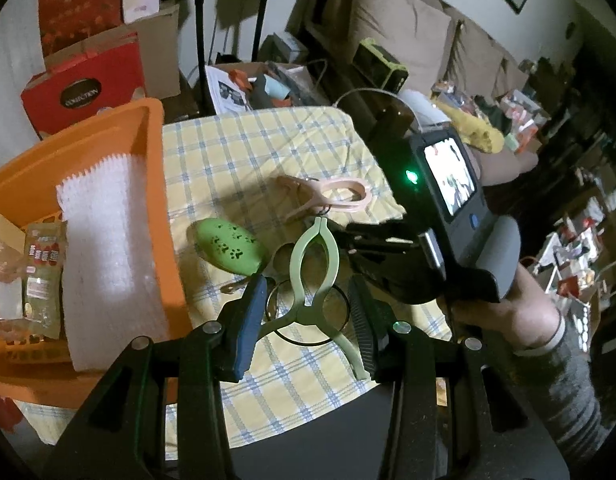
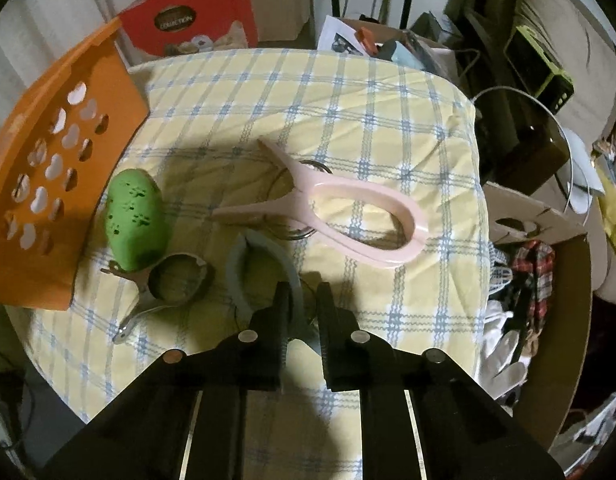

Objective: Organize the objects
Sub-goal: 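Grasp the light green clip with the left gripper while the right gripper grasps the grey-blue clip, then carry both clips into the orange basket and open both grippers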

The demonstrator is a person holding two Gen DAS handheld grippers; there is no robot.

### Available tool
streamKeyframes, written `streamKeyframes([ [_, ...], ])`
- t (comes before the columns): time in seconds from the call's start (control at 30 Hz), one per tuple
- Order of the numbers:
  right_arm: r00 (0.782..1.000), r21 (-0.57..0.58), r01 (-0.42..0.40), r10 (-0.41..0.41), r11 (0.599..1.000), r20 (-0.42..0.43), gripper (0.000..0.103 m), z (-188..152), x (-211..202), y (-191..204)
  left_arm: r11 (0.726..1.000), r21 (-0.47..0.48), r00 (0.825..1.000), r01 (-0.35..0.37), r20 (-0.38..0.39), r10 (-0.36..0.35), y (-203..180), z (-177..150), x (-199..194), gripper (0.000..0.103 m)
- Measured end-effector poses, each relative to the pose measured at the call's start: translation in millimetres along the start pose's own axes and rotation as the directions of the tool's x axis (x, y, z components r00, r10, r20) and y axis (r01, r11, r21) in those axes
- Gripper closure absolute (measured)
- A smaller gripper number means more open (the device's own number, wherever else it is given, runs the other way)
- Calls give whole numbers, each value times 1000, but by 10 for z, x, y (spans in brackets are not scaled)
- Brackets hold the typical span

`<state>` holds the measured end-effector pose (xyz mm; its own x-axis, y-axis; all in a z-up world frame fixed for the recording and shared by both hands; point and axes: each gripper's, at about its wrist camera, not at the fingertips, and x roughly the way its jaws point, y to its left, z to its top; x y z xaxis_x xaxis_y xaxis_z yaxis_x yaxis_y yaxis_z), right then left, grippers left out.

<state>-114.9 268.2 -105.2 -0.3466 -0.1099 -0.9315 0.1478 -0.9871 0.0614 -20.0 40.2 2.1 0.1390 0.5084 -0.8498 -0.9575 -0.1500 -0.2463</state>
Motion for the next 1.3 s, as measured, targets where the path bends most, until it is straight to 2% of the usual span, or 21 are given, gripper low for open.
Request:
streamKeyframes([
  [0.37,994,36,-65,61,997,96,91,64,-591,37,998,-41,998,-37,55,40,325,50,-364,64],
  [0.53,985,-19,-94,95,995,143,91,175,-902,310,994,-84,994,-76,69,82,623,55,-526,64],
  [0.73,971,-86,-165,177,983,158,91,341,-1103,759,976,-153,985,-157,43,166,1108,23,-550,64],
  [0.97,960,-171,-210,236,963,150,91,526,-1147,1362,944,-214,968,-250,-15,252,1614,-86,-419,64],
  [1.2,959,-207,-224,254,952,127,91,720,-989,1808,928,-261,964,-265,-43,263,1931,-167,-291,64],
  [1.3,961,-207,-226,253,952,111,91,784,-869,1929,925,-289,968,-248,-51,244,2035,-181,-211,64],
])
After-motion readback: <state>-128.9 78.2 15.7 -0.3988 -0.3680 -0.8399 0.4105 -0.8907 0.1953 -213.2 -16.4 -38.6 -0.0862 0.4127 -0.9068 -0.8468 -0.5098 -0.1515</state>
